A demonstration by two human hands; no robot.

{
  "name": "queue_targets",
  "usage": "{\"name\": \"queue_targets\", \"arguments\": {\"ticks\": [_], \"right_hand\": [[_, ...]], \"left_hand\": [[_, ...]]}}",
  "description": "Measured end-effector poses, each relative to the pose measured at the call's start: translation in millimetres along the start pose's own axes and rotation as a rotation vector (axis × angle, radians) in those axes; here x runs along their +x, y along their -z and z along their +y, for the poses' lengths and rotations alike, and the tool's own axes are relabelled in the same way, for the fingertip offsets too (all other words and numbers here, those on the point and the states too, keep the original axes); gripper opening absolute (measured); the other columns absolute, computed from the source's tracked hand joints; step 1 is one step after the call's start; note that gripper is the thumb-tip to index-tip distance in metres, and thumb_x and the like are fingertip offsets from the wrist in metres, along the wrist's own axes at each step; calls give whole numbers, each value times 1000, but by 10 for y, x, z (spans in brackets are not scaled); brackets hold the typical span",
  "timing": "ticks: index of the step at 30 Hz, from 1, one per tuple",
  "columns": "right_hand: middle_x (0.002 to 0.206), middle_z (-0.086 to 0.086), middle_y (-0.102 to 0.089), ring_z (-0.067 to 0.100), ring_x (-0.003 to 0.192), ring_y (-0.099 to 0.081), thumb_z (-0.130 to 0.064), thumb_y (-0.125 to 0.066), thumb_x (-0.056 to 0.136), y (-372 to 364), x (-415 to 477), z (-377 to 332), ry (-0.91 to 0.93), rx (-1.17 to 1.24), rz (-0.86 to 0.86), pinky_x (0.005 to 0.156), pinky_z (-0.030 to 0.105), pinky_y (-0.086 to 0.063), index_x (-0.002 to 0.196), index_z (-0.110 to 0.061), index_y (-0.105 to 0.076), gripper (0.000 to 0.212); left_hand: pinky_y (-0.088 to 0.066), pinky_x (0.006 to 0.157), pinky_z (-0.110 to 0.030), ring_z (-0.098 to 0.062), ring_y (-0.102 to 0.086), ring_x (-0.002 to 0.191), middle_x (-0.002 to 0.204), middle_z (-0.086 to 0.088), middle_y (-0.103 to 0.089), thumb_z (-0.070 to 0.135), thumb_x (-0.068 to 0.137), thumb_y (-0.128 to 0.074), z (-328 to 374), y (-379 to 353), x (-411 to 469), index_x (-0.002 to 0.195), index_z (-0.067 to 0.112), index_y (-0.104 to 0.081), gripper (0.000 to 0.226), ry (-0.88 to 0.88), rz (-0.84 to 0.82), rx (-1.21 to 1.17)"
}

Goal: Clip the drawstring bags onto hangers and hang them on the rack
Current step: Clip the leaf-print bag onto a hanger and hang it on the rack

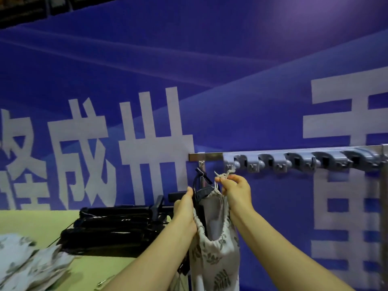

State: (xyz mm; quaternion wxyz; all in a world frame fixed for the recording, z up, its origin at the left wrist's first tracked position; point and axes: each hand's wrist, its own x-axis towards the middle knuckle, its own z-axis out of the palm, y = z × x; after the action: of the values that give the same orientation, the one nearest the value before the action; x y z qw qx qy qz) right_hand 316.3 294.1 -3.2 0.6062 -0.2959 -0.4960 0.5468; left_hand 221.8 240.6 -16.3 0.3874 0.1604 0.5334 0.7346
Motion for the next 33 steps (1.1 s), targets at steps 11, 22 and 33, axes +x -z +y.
{"name": "queue_targets", "arguments": {"ticks": [11, 22, 33], "right_hand": [[83, -2, -63, 10, 78, -60, -6, -66, 84, 35, 719, -18, 295, -235, -79, 69, 17, -48, 83, -19, -58, 16], [78, 8, -66, 17, 66, -61, -8, -61, 88, 195, 1048, 133, 230, -283, 73, 64, 25, -50, 83, -11, -61, 5], [86, -5, -61, 17, 81, -63, -15, -57, 92, 207, 677, 443, 262, -368, 125, 63, 22, -44, 93, -18, -55, 3]], "left_hand": [[-52, 79, -42, -26, -58, 77, 80, -10, -58, 49, 87, -55, -179, -412, 324, 90, 5, -56, 44, -118, 134, -62], [-38, 52, -29, -18, -44, 55, 61, -5, -43, 44, 90, -53, -376, -599, 589, 77, 5, -50, 41, -145, 105, 34], [-41, 105, -43, -36, -49, 125, 136, -19, -50, 53, 92, -41, -648, -414, 757, 137, 0, -41, 69, 110, 101, 324]]}}
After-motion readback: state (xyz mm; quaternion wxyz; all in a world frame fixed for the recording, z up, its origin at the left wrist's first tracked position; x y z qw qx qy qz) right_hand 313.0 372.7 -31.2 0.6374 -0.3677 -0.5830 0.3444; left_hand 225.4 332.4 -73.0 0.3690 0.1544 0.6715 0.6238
